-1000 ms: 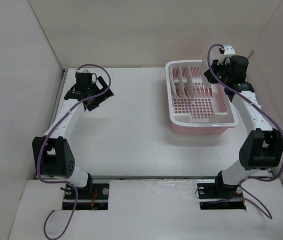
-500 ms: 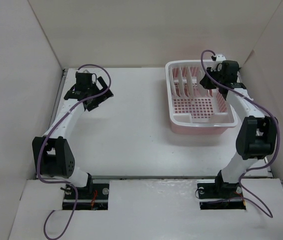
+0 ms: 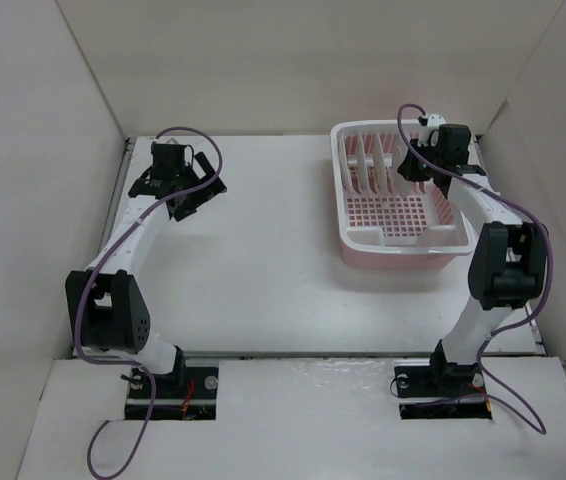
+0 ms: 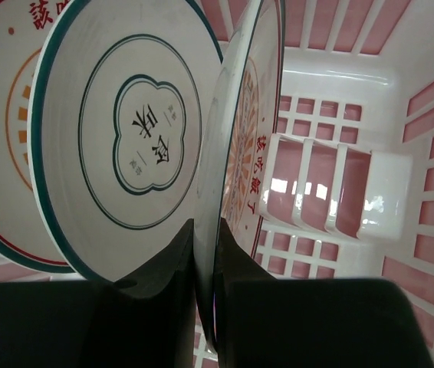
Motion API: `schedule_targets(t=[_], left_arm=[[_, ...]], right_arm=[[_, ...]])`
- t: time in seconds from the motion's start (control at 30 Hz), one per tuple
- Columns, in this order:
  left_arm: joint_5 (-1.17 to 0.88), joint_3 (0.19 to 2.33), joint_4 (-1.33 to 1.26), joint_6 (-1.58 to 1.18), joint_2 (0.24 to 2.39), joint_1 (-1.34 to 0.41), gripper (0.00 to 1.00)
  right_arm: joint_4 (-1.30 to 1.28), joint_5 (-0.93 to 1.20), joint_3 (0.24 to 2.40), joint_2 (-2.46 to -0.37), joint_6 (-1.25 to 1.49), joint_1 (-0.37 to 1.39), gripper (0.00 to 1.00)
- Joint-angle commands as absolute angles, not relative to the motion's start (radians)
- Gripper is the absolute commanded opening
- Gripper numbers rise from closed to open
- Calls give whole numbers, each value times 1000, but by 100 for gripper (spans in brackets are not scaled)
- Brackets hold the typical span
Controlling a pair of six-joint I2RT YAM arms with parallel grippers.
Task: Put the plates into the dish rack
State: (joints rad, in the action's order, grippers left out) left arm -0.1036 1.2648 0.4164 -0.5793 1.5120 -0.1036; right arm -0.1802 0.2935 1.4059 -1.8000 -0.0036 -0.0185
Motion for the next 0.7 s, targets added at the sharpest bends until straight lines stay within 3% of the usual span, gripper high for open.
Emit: schedule_targets(t=[0.0, 0.27, 0.57, 0.67], left_arm=[[-97, 1316, 419, -561, 1519, -101, 100], [-97, 1325, 419, -561, 1528, -101, 100], [-115, 1325, 419, -561, 1537, -101, 100], [-135, 1325, 419, -561, 1537, -101, 100]], right_arm=[[-135, 295, 1480, -1799, -5, -3, 12], [-144, 285, 1500, -1799, 14, -3, 52], [-155, 241, 1509, -1714, 23, -3, 61], [-164, 216, 1520, -1681, 23, -3, 71]])
